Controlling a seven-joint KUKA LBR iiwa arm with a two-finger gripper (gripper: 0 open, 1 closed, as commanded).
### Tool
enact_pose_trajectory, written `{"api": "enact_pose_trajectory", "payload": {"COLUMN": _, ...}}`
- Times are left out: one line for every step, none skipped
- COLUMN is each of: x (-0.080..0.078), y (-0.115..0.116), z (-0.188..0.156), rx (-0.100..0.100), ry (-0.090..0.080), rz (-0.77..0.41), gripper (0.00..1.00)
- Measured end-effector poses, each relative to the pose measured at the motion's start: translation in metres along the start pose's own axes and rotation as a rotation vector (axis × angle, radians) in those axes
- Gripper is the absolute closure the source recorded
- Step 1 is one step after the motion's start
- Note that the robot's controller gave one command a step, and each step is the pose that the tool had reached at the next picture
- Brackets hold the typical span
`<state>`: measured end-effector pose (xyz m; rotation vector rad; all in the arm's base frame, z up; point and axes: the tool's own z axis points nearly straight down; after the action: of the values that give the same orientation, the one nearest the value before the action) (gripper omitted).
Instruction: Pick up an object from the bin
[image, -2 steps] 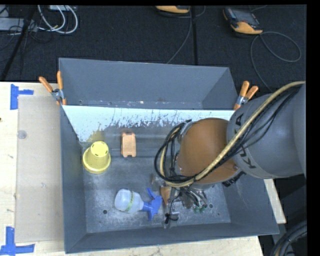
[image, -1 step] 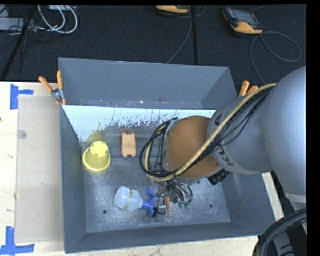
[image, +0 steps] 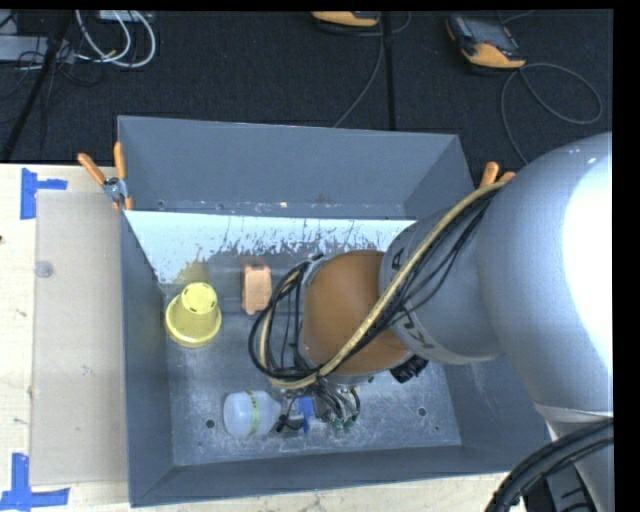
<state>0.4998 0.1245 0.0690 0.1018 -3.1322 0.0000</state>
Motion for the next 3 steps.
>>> {"api": "enact_pose_trajectory", "payload": {"x": 0.0, "y": 0.0, "z": 0.0, "rx": 0.0, "ry": 0.0, "rz": 0.0, "gripper": 1.0}}
{"api": "enact_pose_trajectory", "payload": {"x": 0.0, "y": 0.017, "z": -0.086, "rx": 0.0, "ry": 0.001, "rz": -0.07, "gripper": 1.0}}
{"api": "enact_pose_trajectory", "payload": {"x": 0.0, "y": 0.016, "z": -0.086, "rx": 0.0, "ry": 0.001, "rz": -0.07, "gripper": 1.0}}
